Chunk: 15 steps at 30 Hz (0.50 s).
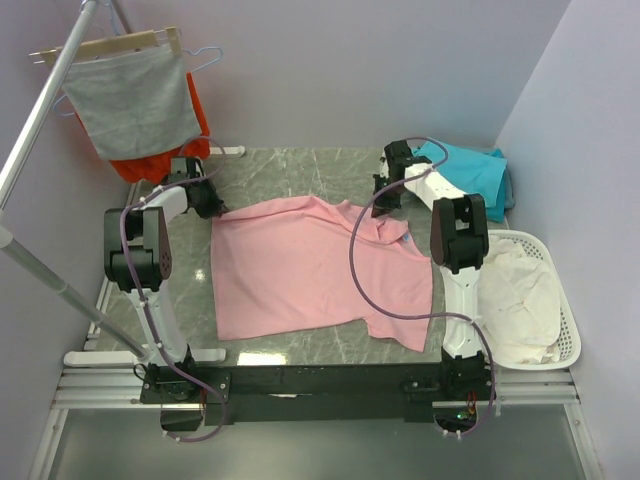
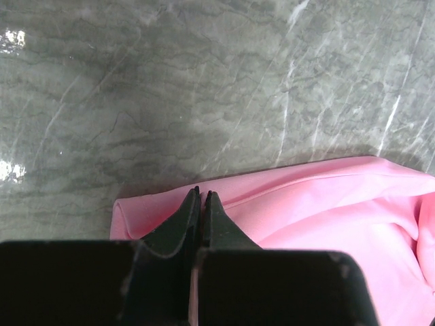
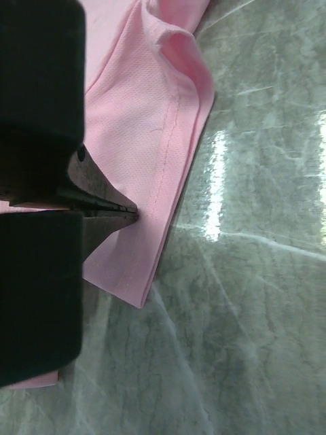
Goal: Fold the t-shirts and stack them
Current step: Grap the side of the flattened tshirt furthest away from the robot with both arms
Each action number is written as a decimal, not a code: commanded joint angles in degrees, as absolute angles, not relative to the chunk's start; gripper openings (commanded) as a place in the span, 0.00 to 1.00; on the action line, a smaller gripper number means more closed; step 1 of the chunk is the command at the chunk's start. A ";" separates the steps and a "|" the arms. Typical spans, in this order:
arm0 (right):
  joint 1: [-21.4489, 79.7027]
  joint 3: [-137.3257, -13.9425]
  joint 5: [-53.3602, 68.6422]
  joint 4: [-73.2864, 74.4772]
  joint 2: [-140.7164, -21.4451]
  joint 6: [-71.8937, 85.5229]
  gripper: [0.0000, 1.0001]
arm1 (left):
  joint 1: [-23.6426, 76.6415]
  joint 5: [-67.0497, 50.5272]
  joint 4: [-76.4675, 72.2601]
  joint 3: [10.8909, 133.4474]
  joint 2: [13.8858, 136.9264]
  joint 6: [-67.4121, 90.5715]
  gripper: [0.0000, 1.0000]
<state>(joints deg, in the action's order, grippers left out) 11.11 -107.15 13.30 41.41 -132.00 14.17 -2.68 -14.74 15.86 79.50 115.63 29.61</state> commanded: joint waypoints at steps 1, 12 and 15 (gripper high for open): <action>11.78 -111.08 12.31 40.35 -134.21 13.80 0.00 | -2.20 -15.20 15.56 82.18 116.81 29.09 0.01; 9.76 -126.54 11.78 40.42 -137.45 16.09 0.00 | -2.29 -16.35 16.61 87.36 119.35 28.92 0.01; 9.75 -127.19 11.60 42.89 -138.25 15.30 0.22 | -2.29 -16.61 16.79 88.15 119.44 29.00 0.01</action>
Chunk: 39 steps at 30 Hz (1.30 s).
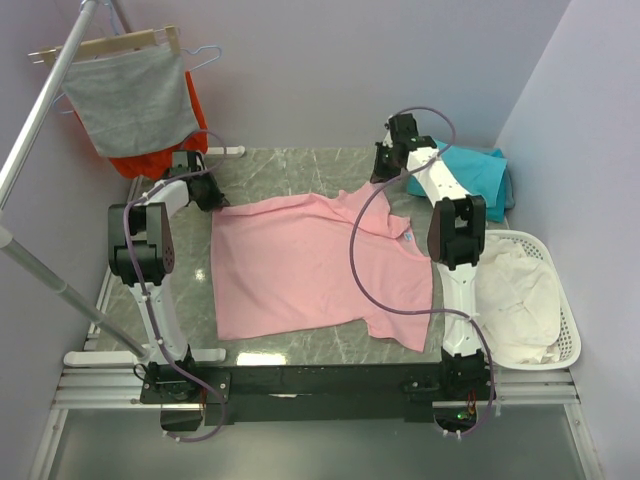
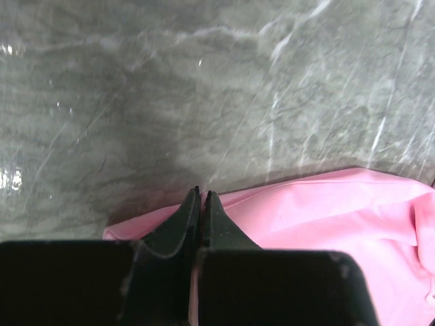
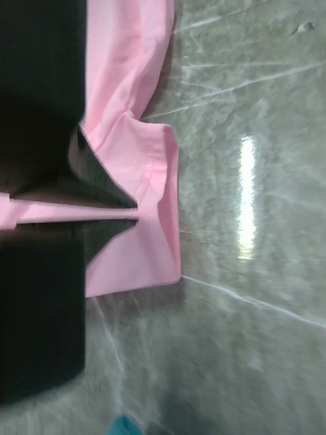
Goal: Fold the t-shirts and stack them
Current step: Grap the side of the flattened tshirt furthest away from the robot with both arms
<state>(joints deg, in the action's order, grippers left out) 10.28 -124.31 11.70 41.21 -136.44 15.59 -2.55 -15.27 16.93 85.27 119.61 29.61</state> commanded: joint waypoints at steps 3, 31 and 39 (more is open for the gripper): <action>9.67 -120.71 9.41 40.09 -135.81 15.20 0.27 | -2.29 -16.61 16.35 87.19 119.09 29.00 0.01; 7.65 -126.82 8.17 44.82 -142.12 13.09 0.58 | -2.20 -17.23 16.52 86.84 119.97 28.92 0.01; 9.14 -134.29 7.39 49.83 -145.89 11.52 0.63 | -2.20 -17.40 16.61 87.10 120.59 28.83 0.01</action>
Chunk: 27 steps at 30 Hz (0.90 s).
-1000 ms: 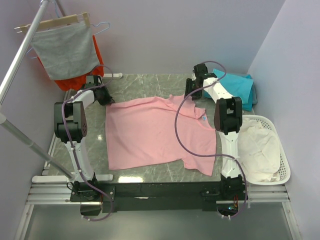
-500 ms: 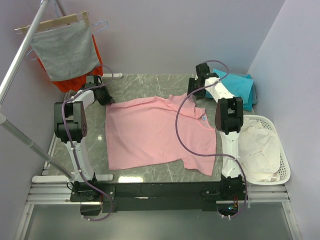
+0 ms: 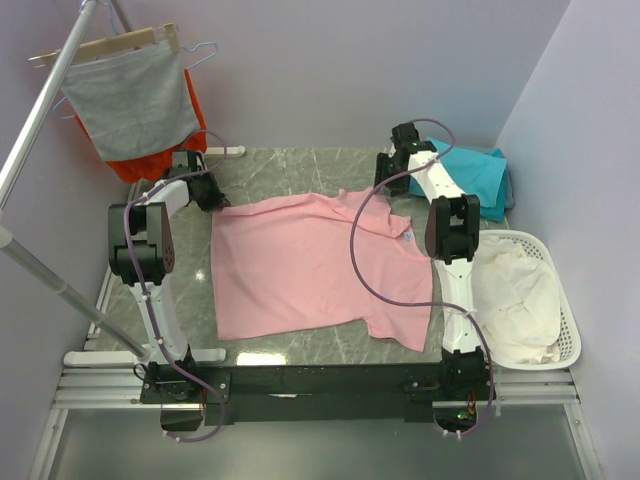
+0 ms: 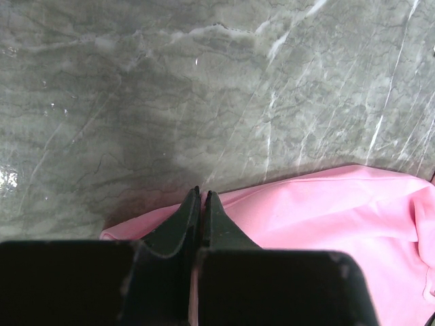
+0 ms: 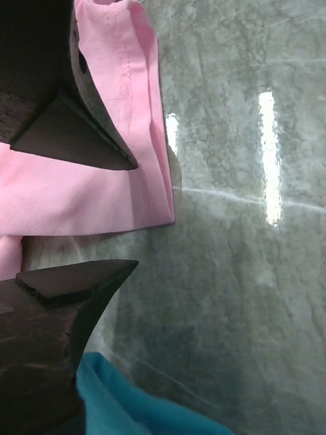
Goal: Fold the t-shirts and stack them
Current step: Grap the side of the flattened tshirt furthest away from the robot with both arms
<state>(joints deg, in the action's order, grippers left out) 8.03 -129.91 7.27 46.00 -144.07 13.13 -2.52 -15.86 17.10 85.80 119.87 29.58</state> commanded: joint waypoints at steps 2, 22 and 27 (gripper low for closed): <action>9.49 -136.66 7.03 51.41 -147.04 11.16 0.62 | -2.20 -17.31 16.61 87.19 120.76 28.74 0.01; 9.93 -138.34 8.61 51.94 -148.88 9.93 0.00 | -2.20 -17.75 17.05 87.98 121.73 28.56 0.01; 9.76 -136.77 7.91 49.33 -147.49 10.02 0.00 | -2.20 -18.19 17.05 88.07 121.90 28.56 0.01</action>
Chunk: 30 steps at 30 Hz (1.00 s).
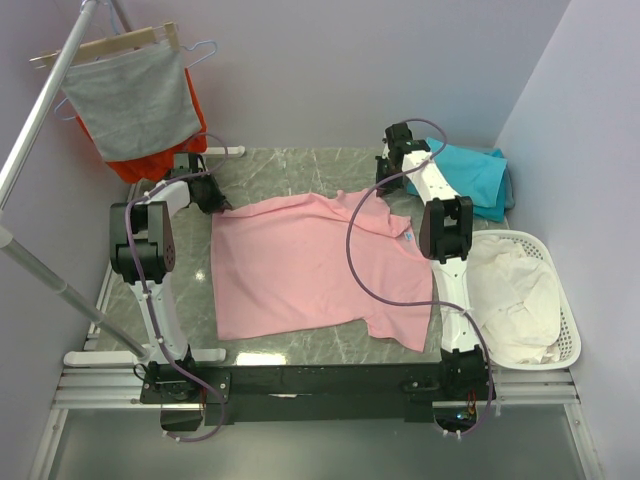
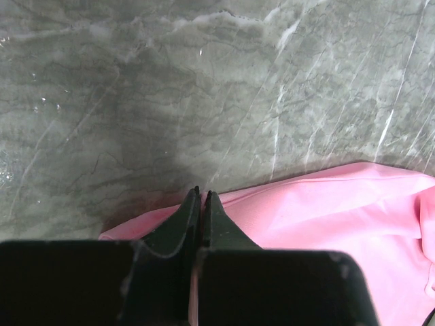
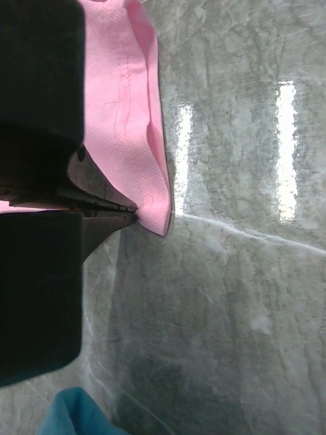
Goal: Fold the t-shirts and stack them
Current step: Grap the side of the flattened tshirt furthest away from the robot with both arms
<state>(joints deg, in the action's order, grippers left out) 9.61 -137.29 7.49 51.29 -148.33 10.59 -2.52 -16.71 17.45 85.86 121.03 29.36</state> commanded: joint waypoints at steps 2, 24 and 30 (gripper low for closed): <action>9.58 -133.60 6.77 46.95 -144.59 10.55 0.00 | -2.20 -18.37 17.31 88.77 121.99 28.48 0.01; 1.05 -142.28 21.69 32.61 -139.39 17.66 0.00 | -2.20 -22.85 22.41 106.70 128.85 27.25 0.01; 1.05 -140.02 31.28 28.13 -138.26 17.58 0.00 | -1.93 -24.08 20.83 104.77 128.76 27.86 0.01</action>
<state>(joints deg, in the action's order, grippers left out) 1.17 -139.26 22.57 33.74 -143.06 17.06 -2.46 -21.76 22.35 105.10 128.90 28.12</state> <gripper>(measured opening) 0.006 0.033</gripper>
